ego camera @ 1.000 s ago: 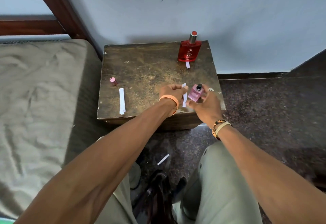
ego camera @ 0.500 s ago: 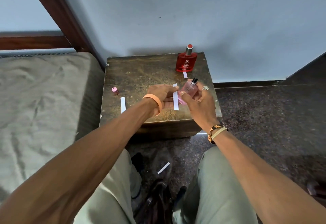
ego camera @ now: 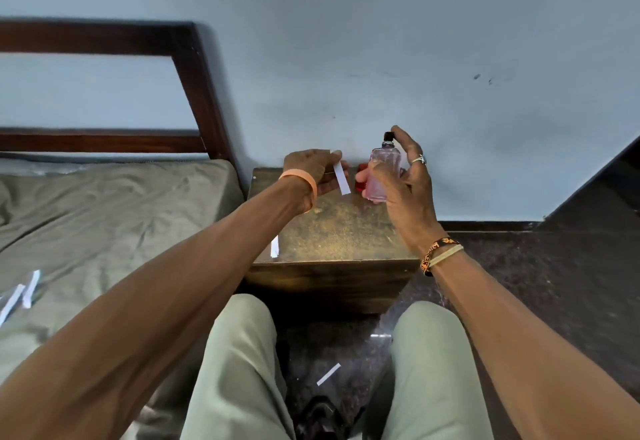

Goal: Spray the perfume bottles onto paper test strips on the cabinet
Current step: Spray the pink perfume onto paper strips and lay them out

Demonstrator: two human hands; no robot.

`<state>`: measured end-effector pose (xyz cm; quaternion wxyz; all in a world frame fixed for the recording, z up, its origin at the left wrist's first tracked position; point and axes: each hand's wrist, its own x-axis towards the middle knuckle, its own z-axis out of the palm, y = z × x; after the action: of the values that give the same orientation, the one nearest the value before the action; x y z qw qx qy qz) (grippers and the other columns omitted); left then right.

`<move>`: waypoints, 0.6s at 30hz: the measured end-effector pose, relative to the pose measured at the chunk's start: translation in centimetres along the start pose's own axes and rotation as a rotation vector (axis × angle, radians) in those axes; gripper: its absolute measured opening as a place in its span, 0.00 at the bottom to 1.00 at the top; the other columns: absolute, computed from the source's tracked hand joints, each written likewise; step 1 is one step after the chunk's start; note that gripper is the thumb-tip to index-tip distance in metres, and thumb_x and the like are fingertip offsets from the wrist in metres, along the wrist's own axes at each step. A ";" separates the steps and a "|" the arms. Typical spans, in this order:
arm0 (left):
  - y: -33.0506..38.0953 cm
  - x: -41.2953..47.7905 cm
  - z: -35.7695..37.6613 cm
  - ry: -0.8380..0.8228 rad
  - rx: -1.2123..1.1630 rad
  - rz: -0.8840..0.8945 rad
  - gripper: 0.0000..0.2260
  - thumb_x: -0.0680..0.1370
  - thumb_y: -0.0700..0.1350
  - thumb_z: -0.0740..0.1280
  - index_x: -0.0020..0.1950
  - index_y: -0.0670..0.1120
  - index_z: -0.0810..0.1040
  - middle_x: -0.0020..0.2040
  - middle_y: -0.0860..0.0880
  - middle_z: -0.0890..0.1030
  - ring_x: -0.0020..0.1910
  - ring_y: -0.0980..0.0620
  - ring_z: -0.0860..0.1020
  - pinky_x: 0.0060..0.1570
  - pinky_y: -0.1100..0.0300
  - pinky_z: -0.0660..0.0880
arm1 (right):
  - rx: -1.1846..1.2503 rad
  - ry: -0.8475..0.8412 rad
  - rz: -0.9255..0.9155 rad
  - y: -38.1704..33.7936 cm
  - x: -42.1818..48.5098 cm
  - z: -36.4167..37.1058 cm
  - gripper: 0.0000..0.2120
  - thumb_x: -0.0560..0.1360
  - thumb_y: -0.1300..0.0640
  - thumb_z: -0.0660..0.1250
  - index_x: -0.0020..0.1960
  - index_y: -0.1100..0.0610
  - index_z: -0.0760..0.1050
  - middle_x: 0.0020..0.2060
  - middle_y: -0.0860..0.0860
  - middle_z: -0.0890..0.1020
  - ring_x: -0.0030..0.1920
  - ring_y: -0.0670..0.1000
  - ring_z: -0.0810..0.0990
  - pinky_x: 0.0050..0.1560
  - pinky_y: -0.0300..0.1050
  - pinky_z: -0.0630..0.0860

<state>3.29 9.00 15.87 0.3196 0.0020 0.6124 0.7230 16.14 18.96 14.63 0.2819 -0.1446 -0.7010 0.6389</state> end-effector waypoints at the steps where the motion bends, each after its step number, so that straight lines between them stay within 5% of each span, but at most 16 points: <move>1: 0.6 -0.8 0.0 0.003 -0.012 0.025 0.06 0.76 0.37 0.68 0.51 0.37 0.77 0.39 0.40 0.82 0.31 0.50 0.82 0.30 0.60 0.81 | 0.055 -0.018 -0.008 -1.0 -0.5 0.2 0.23 0.77 0.53 0.67 0.70 0.42 0.66 0.52 0.60 0.82 0.44 0.51 0.84 0.41 0.48 0.80; 5: 2.7 -3.7 0.0 -0.001 -0.039 0.100 0.09 0.76 0.36 0.68 0.55 0.34 0.77 0.39 0.39 0.81 0.33 0.49 0.81 0.32 0.58 0.82 | 0.378 -0.102 0.086 -4.3 -1.9 0.8 0.26 0.72 0.61 0.64 0.69 0.48 0.73 0.49 0.52 0.79 0.38 0.51 0.78 0.35 0.46 0.74; 9: 4.4 -5.9 -0.2 -0.003 -0.041 0.134 0.10 0.76 0.37 0.68 0.56 0.35 0.77 0.39 0.40 0.82 0.32 0.49 0.82 0.29 0.61 0.80 | 0.664 -0.307 0.210 -6.1 -3.1 0.5 0.29 0.70 0.64 0.61 0.71 0.52 0.70 0.43 0.56 0.79 0.34 0.51 0.74 0.30 0.40 0.70; 18: 6.1 -8.0 -0.3 -0.017 -0.049 0.181 0.10 0.76 0.36 0.69 0.55 0.34 0.78 0.41 0.38 0.83 0.36 0.44 0.83 0.33 0.57 0.81 | 0.695 -0.417 0.207 -7.5 -4.5 0.2 0.29 0.70 0.66 0.58 0.70 0.51 0.71 0.45 0.55 0.78 0.37 0.51 0.79 0.30 0.41 0.76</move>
<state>6.67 4.71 24.33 0.2581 0.0555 0.5894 0.7635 20.82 15.16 21.04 0.1003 0.0219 -0.4677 0.8779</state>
